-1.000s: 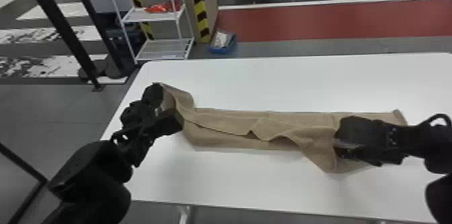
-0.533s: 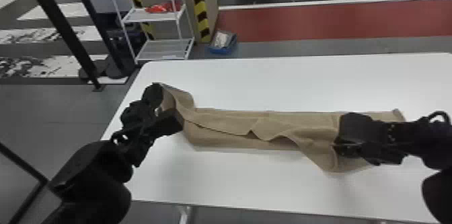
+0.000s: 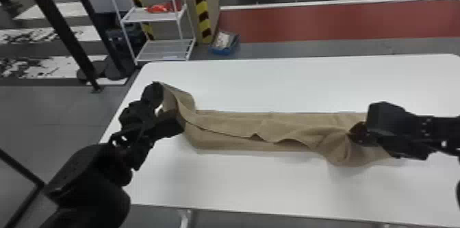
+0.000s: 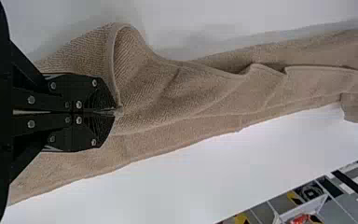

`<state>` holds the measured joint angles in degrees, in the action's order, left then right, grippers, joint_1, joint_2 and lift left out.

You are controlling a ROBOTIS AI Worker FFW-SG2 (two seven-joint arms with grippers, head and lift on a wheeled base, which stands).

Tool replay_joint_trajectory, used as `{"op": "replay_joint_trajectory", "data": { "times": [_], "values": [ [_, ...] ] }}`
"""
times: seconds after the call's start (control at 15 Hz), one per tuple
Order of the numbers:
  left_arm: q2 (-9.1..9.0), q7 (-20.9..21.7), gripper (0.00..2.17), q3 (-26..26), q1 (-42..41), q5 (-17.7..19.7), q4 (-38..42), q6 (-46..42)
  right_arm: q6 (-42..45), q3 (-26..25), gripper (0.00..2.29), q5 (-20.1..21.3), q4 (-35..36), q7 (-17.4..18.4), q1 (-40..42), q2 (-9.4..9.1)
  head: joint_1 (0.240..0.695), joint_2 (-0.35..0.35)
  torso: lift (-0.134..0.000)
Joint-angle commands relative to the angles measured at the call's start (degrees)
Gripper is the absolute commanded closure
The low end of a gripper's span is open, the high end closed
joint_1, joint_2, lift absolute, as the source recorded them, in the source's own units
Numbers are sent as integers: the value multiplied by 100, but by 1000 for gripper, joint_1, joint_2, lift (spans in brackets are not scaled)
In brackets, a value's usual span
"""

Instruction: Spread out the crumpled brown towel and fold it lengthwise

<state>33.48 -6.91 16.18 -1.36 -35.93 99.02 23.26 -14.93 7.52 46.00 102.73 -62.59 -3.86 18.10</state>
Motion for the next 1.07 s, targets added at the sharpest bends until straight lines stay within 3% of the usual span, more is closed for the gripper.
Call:
{"op": "replay_joint_trajectory", "data": {
  "times": [0.0,0.13,0.33,0.53,0.8,0.93,1.0],
  "values": [
    [0,-12,1443,-36,-22,-2,144,9,20,-444,1177,-346,353,-8,114,71,695,155,-120],
    [-8,23,1443,-150,-136,-2,355,96,38,-875,1177,-645,590,-8,245,115,695,131,-120],
    [0,32,1443,-343,-400,-11,856,202,73,-1877,1177,-1559,1021,-87,491,115,695,103,-120],
    [62,-12,1443,-519,-672,-134,1321,466,126,-2870,1177,-2192,1232,-87,614,115,678,51,-120],
    [115,32,1447,-598,-707,-195,1269,518,530,-3441,1156,-2429,1065,238,685,115,645,-1,-120],
    [123,14,1673,-616,-707,-195,1198,518,759,-3591,1156,-2570,775,238,711,159,639,-17,-120],
    [132,5,1676,-616,-734,-195,1190,501,899,-3591,1156,-2561,652,238,738,159,641,-25,-120]
  ]
}}
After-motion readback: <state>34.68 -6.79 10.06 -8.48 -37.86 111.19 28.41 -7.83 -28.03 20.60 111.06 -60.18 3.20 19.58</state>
